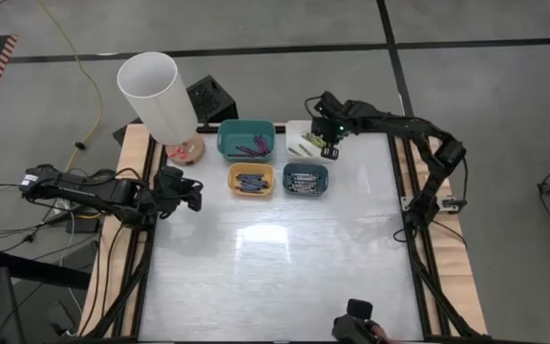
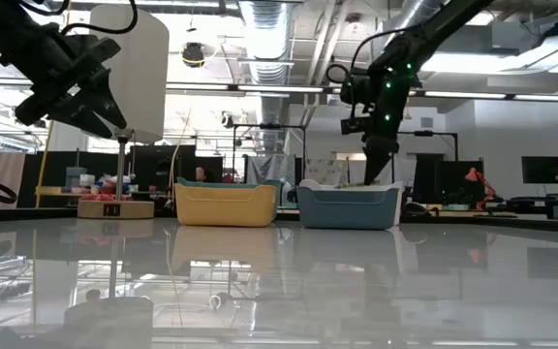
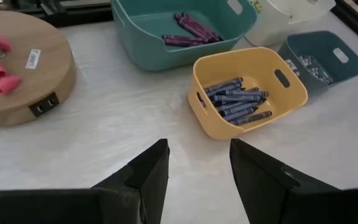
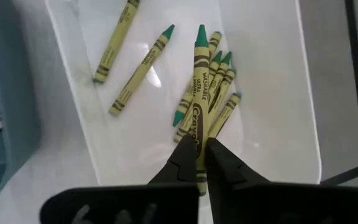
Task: Sort crayons
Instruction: Put the green crayon into the white bin, then return to Home Position
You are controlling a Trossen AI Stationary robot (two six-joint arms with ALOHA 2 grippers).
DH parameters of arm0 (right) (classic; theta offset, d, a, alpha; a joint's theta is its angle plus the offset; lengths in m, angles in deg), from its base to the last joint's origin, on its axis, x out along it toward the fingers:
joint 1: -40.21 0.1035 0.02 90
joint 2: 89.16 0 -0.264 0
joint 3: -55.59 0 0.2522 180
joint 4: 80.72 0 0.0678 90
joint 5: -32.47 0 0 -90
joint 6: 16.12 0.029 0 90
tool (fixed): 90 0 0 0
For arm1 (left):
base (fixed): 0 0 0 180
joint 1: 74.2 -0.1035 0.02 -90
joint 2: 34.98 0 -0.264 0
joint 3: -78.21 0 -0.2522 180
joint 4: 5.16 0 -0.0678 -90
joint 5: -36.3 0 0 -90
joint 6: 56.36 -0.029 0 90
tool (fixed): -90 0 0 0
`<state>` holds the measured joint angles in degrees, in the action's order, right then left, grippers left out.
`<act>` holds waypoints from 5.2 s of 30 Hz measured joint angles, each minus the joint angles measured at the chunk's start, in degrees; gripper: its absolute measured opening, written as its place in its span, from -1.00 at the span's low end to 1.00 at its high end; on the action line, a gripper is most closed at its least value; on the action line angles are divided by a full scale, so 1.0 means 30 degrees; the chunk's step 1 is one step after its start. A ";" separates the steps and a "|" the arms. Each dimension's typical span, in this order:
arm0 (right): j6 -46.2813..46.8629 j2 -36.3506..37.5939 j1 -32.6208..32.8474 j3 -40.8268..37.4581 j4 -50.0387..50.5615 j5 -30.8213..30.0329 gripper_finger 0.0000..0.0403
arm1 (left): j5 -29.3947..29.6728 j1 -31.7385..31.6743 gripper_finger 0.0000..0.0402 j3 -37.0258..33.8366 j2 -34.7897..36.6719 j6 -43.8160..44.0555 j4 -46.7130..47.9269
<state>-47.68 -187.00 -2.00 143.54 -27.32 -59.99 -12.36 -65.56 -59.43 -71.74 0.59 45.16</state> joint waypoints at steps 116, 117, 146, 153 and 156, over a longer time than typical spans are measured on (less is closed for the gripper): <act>1.4308 2.1813 1.0271 -2.1662 -2.2682 -0.2247 -0.62 | -0.4499 -0.0283 -0.20 -0.5222 1.2141 -1.0186 -0.7431; 1.4366 2.1817 1.0271 -2.1865 -2.3037 -0.2260 -0.62 | -0.4727 -0.0283 -0.20 -0.5724 1.2109 -0.9986 -0.8249; 1.5046 2.9464 0.8910 -2.4571 -2.0567 -0.0106 -0.62 | -0.6666 -0.0283 -0.20 -0.9347 1.2145 -0.9274 -1.3726; 1.4745 3.2597 0.8891 -2.4528 -1.9059 -0.0030 -0.62 | -0.6666 -0.0285 -0.20 -0.9361 1.2145 -0.9583 -1.3726; 1.4399 3.2530 0.8894 -2.4170 -1.7786 -0.0101 -0.62 | -0.6628 -0.0283 -0.20 -0.9377 1.2145 -0.9532 -1.3723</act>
<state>-4.48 -89.41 24.69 71.03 -80.68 -60.30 -32.25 -66.41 -87.56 -35.30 -28.00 3.99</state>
